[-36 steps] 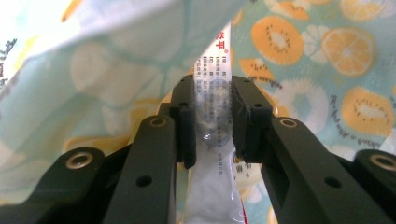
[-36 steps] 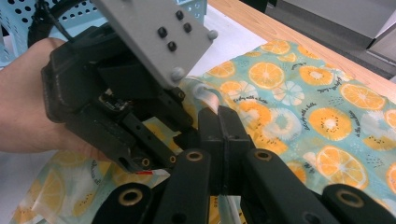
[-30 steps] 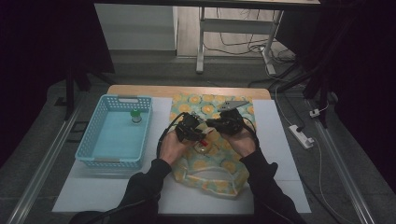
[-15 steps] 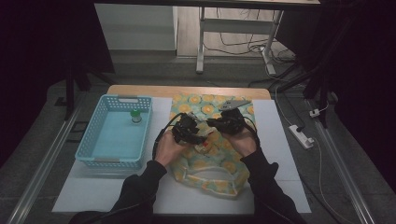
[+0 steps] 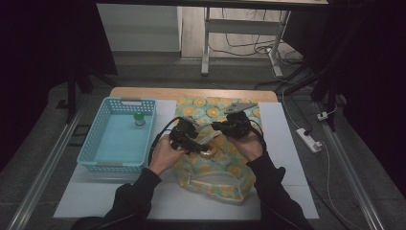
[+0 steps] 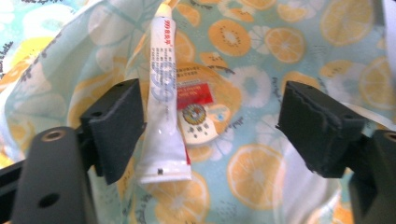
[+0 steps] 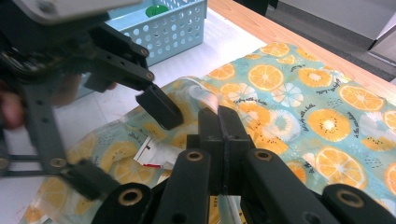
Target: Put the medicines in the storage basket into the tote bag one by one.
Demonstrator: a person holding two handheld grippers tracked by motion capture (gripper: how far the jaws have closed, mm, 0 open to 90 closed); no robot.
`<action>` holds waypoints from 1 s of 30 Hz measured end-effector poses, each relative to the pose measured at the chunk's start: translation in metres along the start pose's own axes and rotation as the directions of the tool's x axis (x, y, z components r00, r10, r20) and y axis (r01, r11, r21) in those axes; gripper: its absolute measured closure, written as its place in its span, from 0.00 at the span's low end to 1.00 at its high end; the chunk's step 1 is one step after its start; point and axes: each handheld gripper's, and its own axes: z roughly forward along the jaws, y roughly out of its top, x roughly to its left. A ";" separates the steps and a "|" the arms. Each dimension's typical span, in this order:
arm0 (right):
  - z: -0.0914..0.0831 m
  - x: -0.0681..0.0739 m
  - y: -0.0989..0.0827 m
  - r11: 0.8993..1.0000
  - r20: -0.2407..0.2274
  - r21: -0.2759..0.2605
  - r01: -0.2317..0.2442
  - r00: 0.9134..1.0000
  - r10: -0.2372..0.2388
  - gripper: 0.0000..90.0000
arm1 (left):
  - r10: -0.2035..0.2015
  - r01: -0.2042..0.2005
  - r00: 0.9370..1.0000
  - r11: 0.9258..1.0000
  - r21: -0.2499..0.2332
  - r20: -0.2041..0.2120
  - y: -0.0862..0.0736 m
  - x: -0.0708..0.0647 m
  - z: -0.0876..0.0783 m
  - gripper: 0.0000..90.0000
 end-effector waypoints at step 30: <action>0.001 -0.001 -0.001 1.000 -0.001 0.002 0.001 1.000 -0.001 1.00 | -0.061 0.057 0.998 0.993 -0.104 -0.031 -0.044 0.048 -0.067 0.01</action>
